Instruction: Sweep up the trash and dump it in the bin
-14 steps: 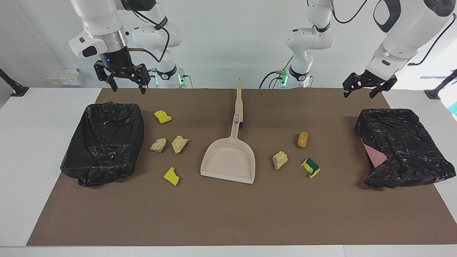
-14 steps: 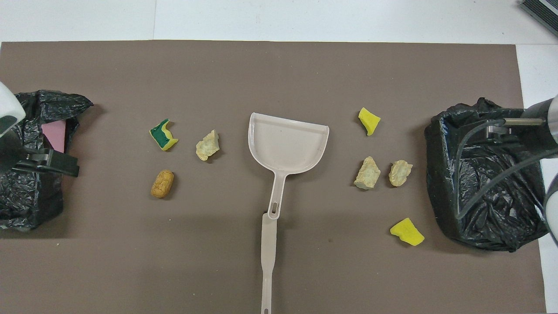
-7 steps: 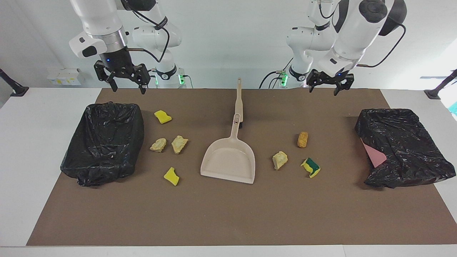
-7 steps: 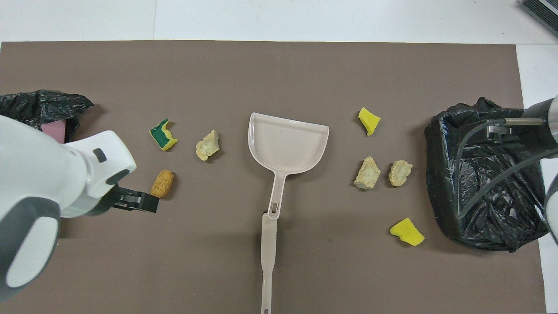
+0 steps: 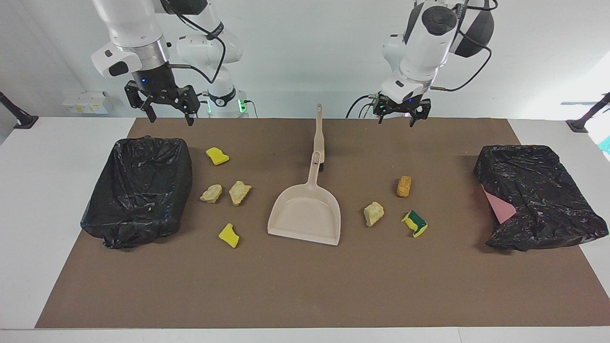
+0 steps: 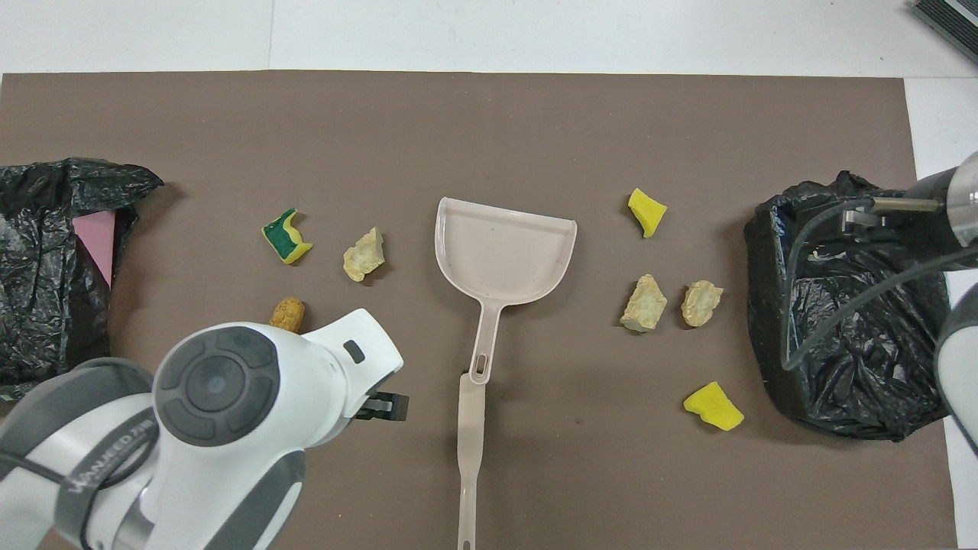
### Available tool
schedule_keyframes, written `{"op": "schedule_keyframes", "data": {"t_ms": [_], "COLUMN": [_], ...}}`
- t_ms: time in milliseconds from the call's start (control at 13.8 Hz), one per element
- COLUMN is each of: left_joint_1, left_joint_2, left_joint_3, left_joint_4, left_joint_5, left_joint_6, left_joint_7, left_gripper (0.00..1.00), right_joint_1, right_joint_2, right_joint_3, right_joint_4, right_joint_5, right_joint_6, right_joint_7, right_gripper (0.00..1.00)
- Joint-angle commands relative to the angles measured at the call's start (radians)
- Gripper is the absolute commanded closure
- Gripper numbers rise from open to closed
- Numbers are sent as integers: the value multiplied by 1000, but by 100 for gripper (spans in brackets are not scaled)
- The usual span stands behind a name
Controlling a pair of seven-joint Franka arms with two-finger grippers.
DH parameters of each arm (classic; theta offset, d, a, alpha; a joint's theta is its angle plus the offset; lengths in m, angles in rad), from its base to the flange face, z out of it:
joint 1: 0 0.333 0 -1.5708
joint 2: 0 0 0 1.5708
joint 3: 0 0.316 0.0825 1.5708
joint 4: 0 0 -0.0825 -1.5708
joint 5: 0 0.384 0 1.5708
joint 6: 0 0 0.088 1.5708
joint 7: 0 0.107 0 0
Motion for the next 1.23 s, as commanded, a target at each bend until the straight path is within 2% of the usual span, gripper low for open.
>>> {"op": "schedule_keyframes", "data": {"t_ms": [0, 145, 434, 651, 723, 868, 1085, 1157], "left_joint_1": [-82, -149, -293, -382, -402, -409, -441, -441], "left_joint_2": [-31, -29, -22, 32, 46, 51, 46, 46], "left_joint_3": [19, 20, 19, 19, 19, 17, 17, 17], "left_joint_4": [-94, -163, -276, -298, -307, -326, -352, -352], "left_joint_5": [-11, -15, -17, -17, -17, -17, -28, -28], "left_joint_6": [89, 165, 348, 432, 460, 475, 483, 482], "left_joint_7": [-41, -82, -262, -372, -394, -398, -411, -412], "left_gripper": [0, 0, 0, 0, 0, 0, 0, 15], "right_joint_1": [39, 93, 210, 299, 328, 349, 420, 437], "right_joint_2": [20, 47, 87, 147, 156, 144, 197, 216], "right_joint_3": [8, 8, 9, 9, 9, 11, 11, 9], "right_joint_4": [-17, -25, -91, -106, -138, -245, -282, -289], "right_joint_5": [19, 19, 21, 30, 54, 140, 145, 145], "right_joint_6": [53, 72, 182, 195, 242, 375, 458, 483], "right_joint_7": [115, 225, 454, 521, 554, 601, 644, 657], "right_gripper": [0, 0, 0, 0, 0, 0, 0, 0]}}
